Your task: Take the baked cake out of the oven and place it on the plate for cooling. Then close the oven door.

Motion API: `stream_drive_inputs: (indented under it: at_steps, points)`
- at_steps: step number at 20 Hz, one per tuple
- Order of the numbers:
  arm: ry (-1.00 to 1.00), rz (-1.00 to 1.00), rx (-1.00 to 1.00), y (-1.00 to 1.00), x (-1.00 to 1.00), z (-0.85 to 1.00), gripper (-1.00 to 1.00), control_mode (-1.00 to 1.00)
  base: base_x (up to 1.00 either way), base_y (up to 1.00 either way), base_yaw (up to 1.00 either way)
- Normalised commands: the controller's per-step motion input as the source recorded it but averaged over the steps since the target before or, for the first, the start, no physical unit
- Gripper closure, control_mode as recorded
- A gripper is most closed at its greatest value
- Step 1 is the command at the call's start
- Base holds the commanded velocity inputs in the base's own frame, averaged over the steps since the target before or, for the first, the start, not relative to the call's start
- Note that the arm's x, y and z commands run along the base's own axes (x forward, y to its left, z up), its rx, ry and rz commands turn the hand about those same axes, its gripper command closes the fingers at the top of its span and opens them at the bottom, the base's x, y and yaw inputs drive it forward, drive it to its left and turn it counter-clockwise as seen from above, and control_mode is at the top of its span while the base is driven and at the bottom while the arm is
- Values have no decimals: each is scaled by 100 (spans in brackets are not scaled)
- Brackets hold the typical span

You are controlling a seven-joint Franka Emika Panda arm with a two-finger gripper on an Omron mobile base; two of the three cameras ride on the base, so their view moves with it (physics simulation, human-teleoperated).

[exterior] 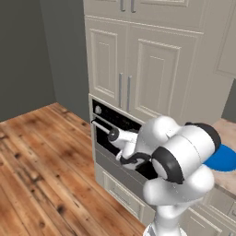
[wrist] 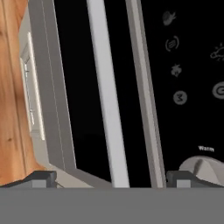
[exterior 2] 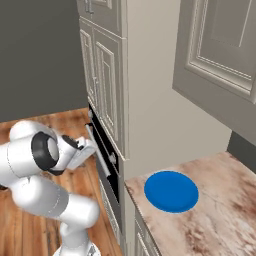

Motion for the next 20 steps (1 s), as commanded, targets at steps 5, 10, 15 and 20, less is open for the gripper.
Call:
stream_drive_inputs:
  at_steps: [5,10,15,20]
  points:
    - [-1,0,-5,-14,19,-21,-100,-100,0,0,0]
    - [-1,0,-5,-11,17,-19,-100,-100,0,0,0]
    - [0,0,-6,-7,19,-23,-100,-100,0,0,0]
    - [0,0,-5,-11,20,-23,-100,-100,0,0,0]
